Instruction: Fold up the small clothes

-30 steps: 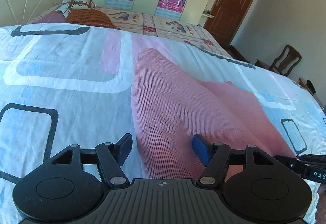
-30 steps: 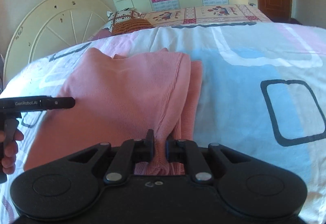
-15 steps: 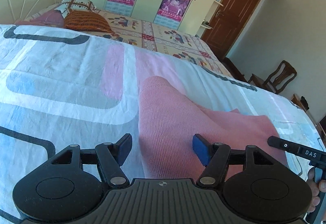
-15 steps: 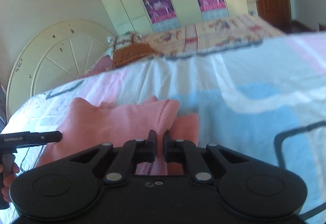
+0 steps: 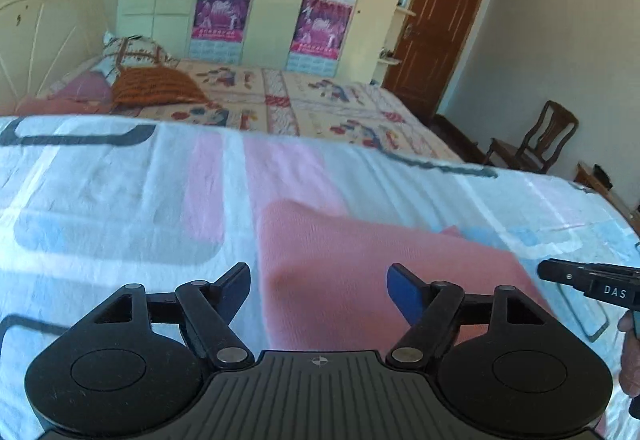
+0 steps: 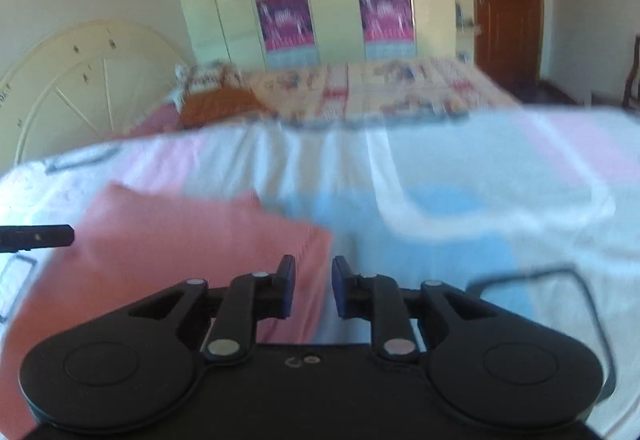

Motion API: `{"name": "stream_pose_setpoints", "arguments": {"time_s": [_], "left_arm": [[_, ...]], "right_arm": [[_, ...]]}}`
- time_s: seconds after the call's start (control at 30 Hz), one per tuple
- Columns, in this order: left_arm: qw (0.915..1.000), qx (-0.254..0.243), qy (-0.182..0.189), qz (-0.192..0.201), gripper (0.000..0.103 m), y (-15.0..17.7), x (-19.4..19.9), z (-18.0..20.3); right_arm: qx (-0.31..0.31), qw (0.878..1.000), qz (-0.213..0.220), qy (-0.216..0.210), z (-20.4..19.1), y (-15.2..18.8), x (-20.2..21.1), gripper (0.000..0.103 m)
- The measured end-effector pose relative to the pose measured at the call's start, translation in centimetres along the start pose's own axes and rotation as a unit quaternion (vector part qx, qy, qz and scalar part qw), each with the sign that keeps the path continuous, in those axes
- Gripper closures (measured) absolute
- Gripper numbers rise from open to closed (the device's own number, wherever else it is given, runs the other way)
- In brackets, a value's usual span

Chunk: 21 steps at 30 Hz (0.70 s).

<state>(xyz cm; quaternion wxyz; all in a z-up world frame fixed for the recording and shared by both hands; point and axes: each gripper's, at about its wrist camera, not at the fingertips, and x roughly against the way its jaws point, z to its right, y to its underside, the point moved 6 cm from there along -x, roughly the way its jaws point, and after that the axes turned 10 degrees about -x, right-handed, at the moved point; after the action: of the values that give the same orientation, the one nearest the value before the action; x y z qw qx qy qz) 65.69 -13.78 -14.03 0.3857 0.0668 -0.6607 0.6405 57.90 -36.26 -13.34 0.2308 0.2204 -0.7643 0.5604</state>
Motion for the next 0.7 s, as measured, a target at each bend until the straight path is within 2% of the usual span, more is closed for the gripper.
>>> {"name": "stream_pose_setpoints", "arguments": {"time_s": [0.07, 0.13, 0.17, 0.2, 0.23, 0.33, 0.37, 0.4, 0.47, 0.53, 0.6, 0.7], "left_arm": [[0.9997, -0.015, 0.016, -0.013, 0.040, -0.8, -1.5, 0.8], [0.9981, -0.016, 0.031, -0.050, 0.042, -0.6, -4.4, 1.3], [0.9969, -0.018, 0.029, -0.071, 0.042, 0.0, -5.9, 1.5], [0.9965, -0.028, 0.027, -0.073, 0.040, 0.3, -6.8, 1.9], [0.9964, -0.038, 0.027, -0.071, 0.037, 0.3, -7.3, 2.1], [0.9967, -0.030, 0.027, -0.071, 0.037, -0.4, -7.0, 2.1], [0.9977, -0.036, 0.024, -0.052, 0.037, -0.7, -6.0, 2.2], [0.9985, -0.044, 0.015, -0.029, 0.037, -1.0, -4.8, 2.2], [0.9985, -0.050, -0.020, -0.014, 0.038, -1.3, -3.7, 1.5], [0.9978, -0.036, -0.043, -0.034, 0.038, -1.3, -4.7, 0.4], [0.9952, -0.030, -0.044, -0.083, 0.038, -0.8, -7.6, -0.3], [0.9917, -0.065, -0.064, -0.090, 0.037, -1.4, -8.7, 0.5]], "right_arm": [[0.019, 1.000, -0.002, -0.023, -1.7, -1.2, -0.6, 0.085], [0.044, 0.998, -0.032, -0.031, -3.2, -1.1, -2.7, 0.085], [0.058, 0.996, -0.061, -0.024, -3.6, -0.5, -4.2, 0.088], [0.076, 0.993, -0.089, 0.004, -3.6, 0.3, -5.9, 0.088], [0.097, 0.991, -0.087, 0.033, -3.4, 0.8, -6.8, 0.088], [0.108, 0.990, -0.082, 0.045, -3.5, 0.8, -6.7, 0.089], [0.111, 0.989, -0.082, 0.049, -3.6, 0.9, -6.5, 0.089], [0.117, 0.989, -0.081, 0.051, -3.8, 1.0, -6.2, 0.089], [0.120, 0.990, -0.057, 0.041, -3.9, 0.7, -4.8, 0.088], [0.119, 0.991, -0.040, 0.037, -3.9, 0.4, -4.3, 0.090], [0.115, 0.988, -0.076, 0.067, -3.0, 1.1, -5.9, 0.092], [0.116, 0.988, -0.069, 0.076, -2.7, 1.1, -6.3, 0.092]]}}
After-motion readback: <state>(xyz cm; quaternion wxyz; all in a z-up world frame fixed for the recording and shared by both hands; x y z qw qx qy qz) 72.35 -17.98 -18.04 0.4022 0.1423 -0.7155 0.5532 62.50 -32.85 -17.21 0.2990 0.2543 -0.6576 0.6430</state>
